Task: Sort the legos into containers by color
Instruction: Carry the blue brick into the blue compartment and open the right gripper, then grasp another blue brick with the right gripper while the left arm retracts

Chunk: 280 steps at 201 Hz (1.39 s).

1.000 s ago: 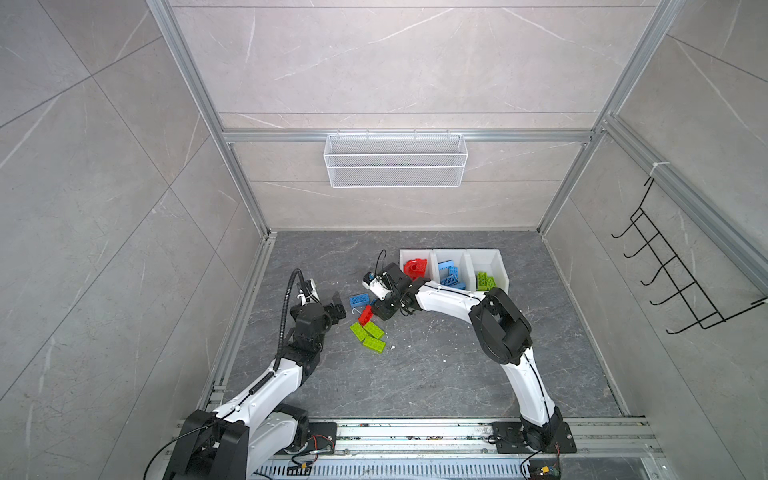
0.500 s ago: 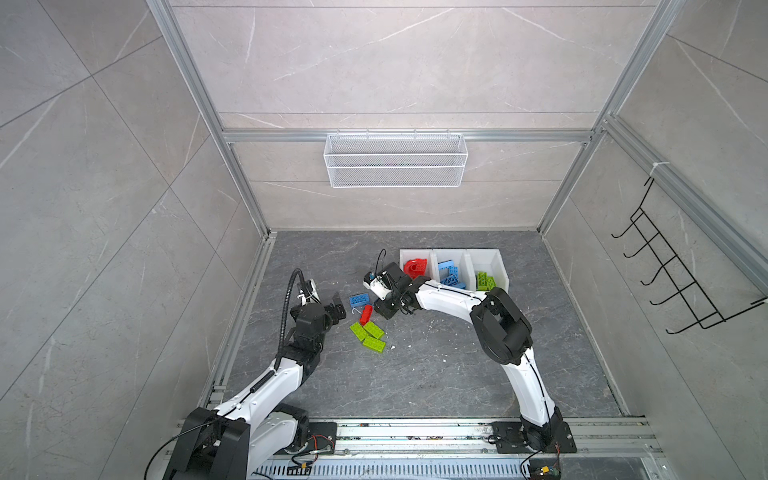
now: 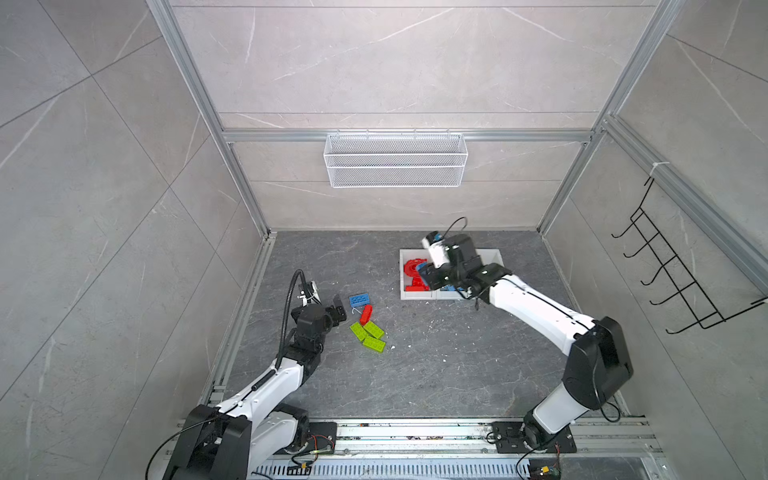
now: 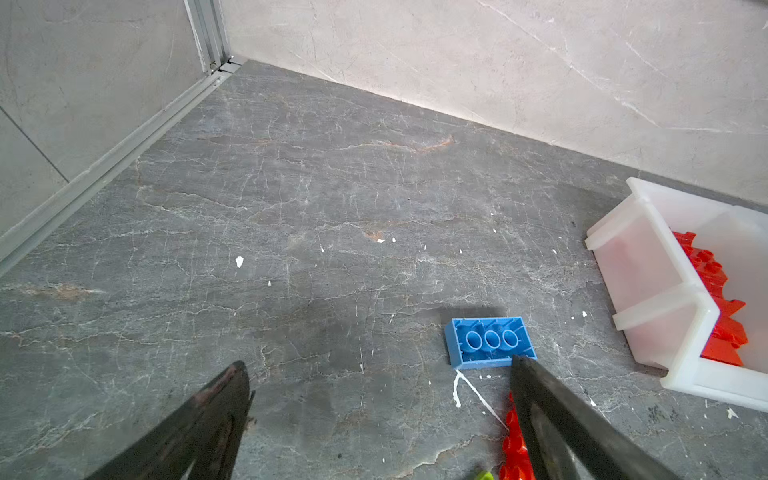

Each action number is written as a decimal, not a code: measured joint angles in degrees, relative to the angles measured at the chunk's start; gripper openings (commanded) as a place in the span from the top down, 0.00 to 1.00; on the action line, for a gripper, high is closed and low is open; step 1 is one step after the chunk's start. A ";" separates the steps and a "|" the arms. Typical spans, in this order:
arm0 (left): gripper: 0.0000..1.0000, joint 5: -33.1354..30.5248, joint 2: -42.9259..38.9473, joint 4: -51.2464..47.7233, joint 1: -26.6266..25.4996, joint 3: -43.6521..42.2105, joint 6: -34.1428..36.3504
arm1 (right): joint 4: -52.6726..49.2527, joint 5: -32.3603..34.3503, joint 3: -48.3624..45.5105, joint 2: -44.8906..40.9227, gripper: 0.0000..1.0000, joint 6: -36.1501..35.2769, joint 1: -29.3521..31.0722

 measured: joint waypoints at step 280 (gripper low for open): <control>0.00 -1.44 -5.66 -3.85 5.99 -0.26 -1.99 | -2.71 5.05 10.67 12.85 0.16 8.20 2.51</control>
